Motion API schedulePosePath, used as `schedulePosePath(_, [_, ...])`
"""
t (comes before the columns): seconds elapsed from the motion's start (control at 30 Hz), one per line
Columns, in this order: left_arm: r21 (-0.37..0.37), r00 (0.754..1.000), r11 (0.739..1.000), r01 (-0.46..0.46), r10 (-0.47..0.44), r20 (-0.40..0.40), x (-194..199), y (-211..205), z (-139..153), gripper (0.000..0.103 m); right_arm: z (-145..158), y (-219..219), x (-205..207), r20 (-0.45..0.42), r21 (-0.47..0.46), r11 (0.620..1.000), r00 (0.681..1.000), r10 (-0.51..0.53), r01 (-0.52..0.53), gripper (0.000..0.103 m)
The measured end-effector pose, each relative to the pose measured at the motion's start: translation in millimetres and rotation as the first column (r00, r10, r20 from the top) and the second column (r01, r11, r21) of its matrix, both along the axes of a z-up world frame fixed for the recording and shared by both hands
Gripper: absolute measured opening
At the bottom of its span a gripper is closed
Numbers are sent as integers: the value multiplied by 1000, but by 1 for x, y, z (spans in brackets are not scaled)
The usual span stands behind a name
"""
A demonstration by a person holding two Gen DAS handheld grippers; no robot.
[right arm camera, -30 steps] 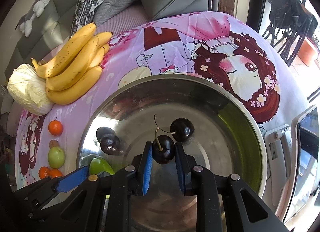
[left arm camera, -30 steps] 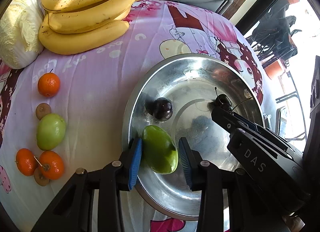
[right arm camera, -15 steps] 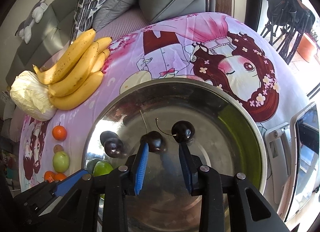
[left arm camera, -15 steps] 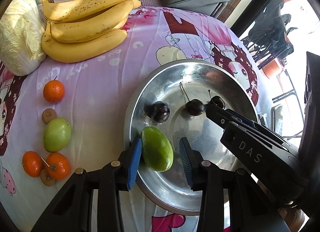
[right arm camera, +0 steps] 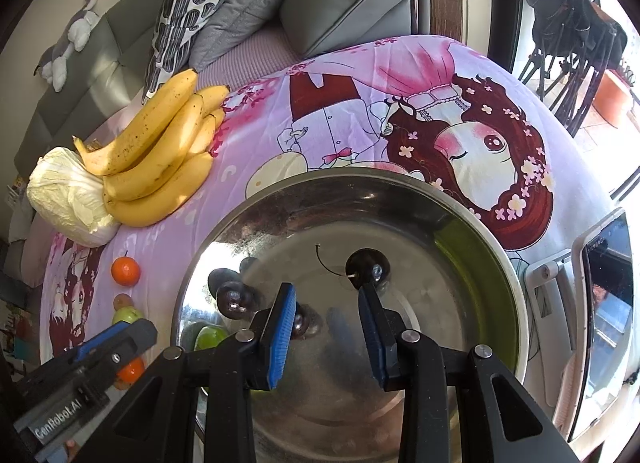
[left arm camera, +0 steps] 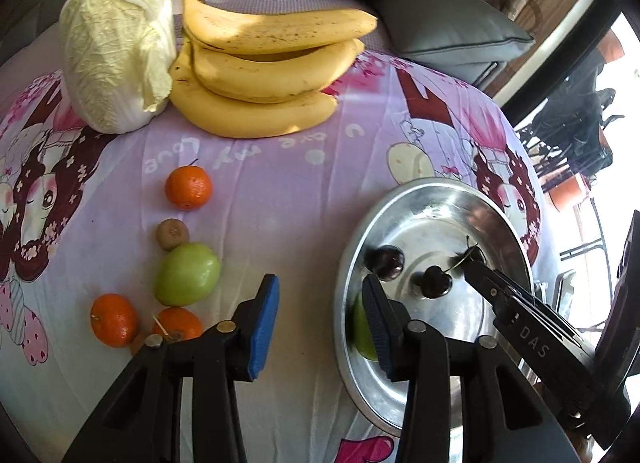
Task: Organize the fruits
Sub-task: 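Open both tools to drop the mango and cherry into the steel bowl, then withdraw both tools from the bowl back toward the fruit row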
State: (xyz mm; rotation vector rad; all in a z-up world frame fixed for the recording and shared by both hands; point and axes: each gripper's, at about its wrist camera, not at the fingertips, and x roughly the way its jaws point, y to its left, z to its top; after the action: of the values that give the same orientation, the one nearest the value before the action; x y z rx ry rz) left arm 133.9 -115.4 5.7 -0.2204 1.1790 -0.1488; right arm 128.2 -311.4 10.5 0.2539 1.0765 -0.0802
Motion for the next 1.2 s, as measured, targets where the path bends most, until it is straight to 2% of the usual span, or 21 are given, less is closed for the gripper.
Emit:
schedulePosePath(0.2, [10, 997, 997, -72, 72, -39, 4, 20, -13, 52, -1, 8, -3, -15, -20, 1000, 1000, 19, -19, 36])
schedulePosePath(0.4, [33, 994, 996, -83, 85, -62, 5, 21, -20, 53, -1, 16, -7, -25, -39, 998, 999, 39, -40, 37])
schedulePosePath(0.43, [37, 994, 996, -86, 88, -64, 5, 21, -21, 55, -1, 18, -7, -29, -40, 998, 999, 41, -42, 39])
schedulePosePath(0.5, [50, 992, 994, -100, 103, -71, 5, 22, -23, 64, -3, 21, -7, -35, -45, 998, 998, 46, -47, 49])
schedulePosePath(0.63, [61, 988, 990, -126, 130, -81, 5, 27, -26, 69, -3, 25, -7, -40, -57, 997, 998, 56, -58, 53])
schedulePosePath(0.7, [74, 987, 989, -132, 138, -79, 4, 28, -27, 76, -5, 27, -7, -47, -69, 996, 997, 61, -64, 61])
schedulePosePath(0.83, [116, 986, 984, -137, 147, -80, 4, 28, -29, 78, -8, 30, -6, -62, -95, 993, 996, 64, -70, 67])
schedulePosePath(1.07, [163, 987, 977, -138, 149, -62, 6, 26, -29, 86, -10, 30, -5, -65, -130, 990, 996, 54, -62, 85])
schedulePosePath(1.2, [189, 986, 972, -143, 156, -54, 6, 26, -29, 88, -11, 28, -4, -65, -147, 988, 997, 46, -55, 91])
